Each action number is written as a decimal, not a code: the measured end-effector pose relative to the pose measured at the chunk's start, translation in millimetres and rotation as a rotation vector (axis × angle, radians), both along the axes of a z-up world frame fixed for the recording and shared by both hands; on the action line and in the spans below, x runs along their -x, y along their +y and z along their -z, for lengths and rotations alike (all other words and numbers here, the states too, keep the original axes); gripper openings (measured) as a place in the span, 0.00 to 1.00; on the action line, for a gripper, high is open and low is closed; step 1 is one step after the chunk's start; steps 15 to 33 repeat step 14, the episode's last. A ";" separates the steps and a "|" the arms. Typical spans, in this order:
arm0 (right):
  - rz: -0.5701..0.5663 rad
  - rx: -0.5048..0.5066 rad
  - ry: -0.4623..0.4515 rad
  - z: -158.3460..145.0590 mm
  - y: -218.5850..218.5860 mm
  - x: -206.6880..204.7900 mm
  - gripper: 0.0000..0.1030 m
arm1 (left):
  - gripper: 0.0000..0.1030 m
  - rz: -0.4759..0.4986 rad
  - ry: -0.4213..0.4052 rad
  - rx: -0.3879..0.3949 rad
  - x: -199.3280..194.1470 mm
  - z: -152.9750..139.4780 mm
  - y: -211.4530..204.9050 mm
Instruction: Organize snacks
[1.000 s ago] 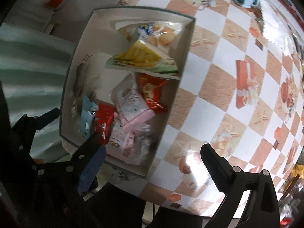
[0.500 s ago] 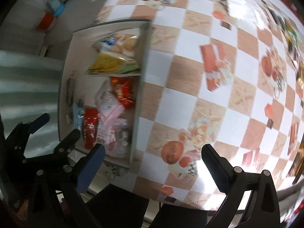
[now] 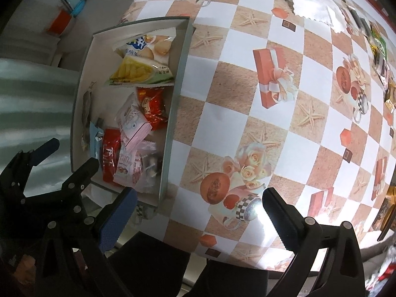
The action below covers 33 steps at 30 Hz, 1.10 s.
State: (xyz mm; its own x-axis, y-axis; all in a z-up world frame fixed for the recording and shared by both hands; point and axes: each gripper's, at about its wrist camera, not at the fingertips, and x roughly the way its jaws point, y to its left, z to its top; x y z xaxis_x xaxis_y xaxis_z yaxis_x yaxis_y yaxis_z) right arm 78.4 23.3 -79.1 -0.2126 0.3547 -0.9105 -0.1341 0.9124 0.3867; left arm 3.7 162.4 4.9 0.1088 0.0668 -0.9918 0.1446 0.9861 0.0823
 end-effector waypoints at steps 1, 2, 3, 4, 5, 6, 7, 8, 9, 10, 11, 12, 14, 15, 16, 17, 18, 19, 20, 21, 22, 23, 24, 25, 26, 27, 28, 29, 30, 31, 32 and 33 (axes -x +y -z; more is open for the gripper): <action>-0.001 -0.001 0.000 0.2 0.6 -0.2 0.99 | 0.87 -0.005 0.000 -0.001 0.4 -0.4 1.2; -0.001 -0.002 0.001 0.6 1.5 -0.2 0.99 | 0.87 -0.008 -0.001 -0.003 1.0 -0.8 1.8; -0.002 -0.004 0.001 0.4 1.7 -0.3 0.99 | 0.87 -0.011 -0.002 -0.006 1.8 -1.2 2.2; -0.004 -0.005 0.000 0.1 1.9 -0.2 0.99 | 0.87 -0.011 -0.003 -0.009 2.4 -1.5 2.3; -0.006 -0.006 0.000 0.0 2.2 0.1 0.99 | 0.87 -0.010 -0.002 -0.009 2.9 -1.6 2.3; -0.007 -0.007 -0.001 0.2 2.7 0.4 0.99 | 0.87 -0.009 -0.002 -0.010 3.5 -1.5 2.0; -0.008 -0.008 -0.001 0.2 3.0 0.8 0.99 | 0.87 -0.008 -0.001 -0.011 4.0 -1.4 1.7; -0.009 -0.008 0.000 0.5 3.1 1.4 0.99 | 0.87 -0.007 -0.001 -0.013 4.5 -1.2 1.5; -0.009 -0.009 0.002 1.1 3.0 2.0 0.99 | 0.87 -0.008 -0.002 -0.015 4.7 -1.3 1.3; -0.008 -0.009 0.004 1.6 3.0 2.6 0.99 | 0.87 -0.010 -0.006 -0.018 5.0 -1.6 1.5; -0.007 -0.010 0.006 2.1 2.5 3.2 0.99 | 0.87 -0.012 -0.013 -0.023 5.4 -2.3 2.0; -0.004 -0.011 0.009 2.9 1.6 3.9 0.99 | 0.87 -0.014 -0.023 -0.024 5.8 -3.4 2.7; 0.003 -0.013 0.012 3.9 -0.2 4.7 0.99 | 0.87 -0.027 -0.036 -0.025 5.5 -5.5 5.2; 0.003 -0.013 0.012 3.9 -0.2 4.7 0.99 | 0.87 -0.027 -0.036 -0.025 5.5 -5.5 5.2; 0.003 -0.013 0.012 3.9 -0.2 4.7 0.99 | 0.87 -0.027 -0.036 -0.025 5.5 -5.5 5.2; 0.003 -0.013 0.012 3.9 -0.2 4.7 0.99 | 0.87 -0.027 -0.036 -0.025 5.5 -5.5 5.2; 0.003 -0.013 0.012 3.9 -0.2 4.7 0.99 | 0.87 -0.027 -0.036 -0.025 5.5 -5.5 5.2; 0.003 -0.013 0.012 3.9 -0.2 4.7 0.99 | 0.87 -0.027 -0.036 -0.025 5.5 -5.5 5.2; 0.003 -0.013 0.012 3.9 -0.2 4.7 0.99 | 0.87 -0.027 -0.036 -0.025 5.5 -5.5 5.2; 0.003 -0.013 0.012 3.9 -0.2 4.7 0.99 | 0.87 -0.027 -0.036 -0.025 5.5 -5.5 5.2; 0.003 -0.013 0.012 3.9 -0.2 4.7 0.99 | 0.87 -0.027 -0.036 -0.025 5.5 -5.5 5.2; 0.003 -0.013 0.012 3.9 -0.2 4.7 0.99 | 0.87 -0.027 -0.036 -0.025 5.5 -5.5 5.2; 0.003 -0.013 0.012 3.9 -0.2 4.7 0.99 | 0.87 -0.027 -0.036 -0.025 5.5 -5.5 5.2; 0.003 -0.013 0.012 3.9 -0.2 4.7 0.99 | 0.87 -0.027 -0.036 -0.025 5.5 -5.5 5.2; 0.003 -0.013 0.012 3.9 -0.2 4.7 0.99 | 0.87 -0.027 -0.036 -0.025 5.5 -5.5 5.2; 0.003 -0.013 0.012 3.9 -0.2 4.7 0.99 | 0.87 -0.027 -0.036 -0.025 5.5 -5.5 5.2; 0.003 -0.013 0.012 3.9 -0.2 4.7 0.99 | 0.87 -0.027 -0.036 -0.025 5.5 -5.5 5.2; 0.003 -0.013 0.012 3.9 -0.2 4.7 0.99 | 0.87 -0.027 -0.036 -0.025 5.5 -5.5 5.2; 0.003 -0.013 0.012 3.9 -0.2 4.7 0.99 | 0.87 -0.027 -0.036 -0.025 5.5 -5.5 5.2; 0.003 -0.013 0.012 3.9 -0.2 4.7 0.99 | 0.87 -0.027 -0.036 -0.025 5.5 -5.5 5.2; 0.003 -0.013 0.012 3.9 -0.2 4.7 0.99 | 0.87 -0.027 -0.036 -0.025 5.5 -5.5 5.2; 0.003 -0.013 0.012 3.9 -0.2 4.7 0.99 | 0.87 -0.027 -0.036 -0.025 5.5 -5.5 5.2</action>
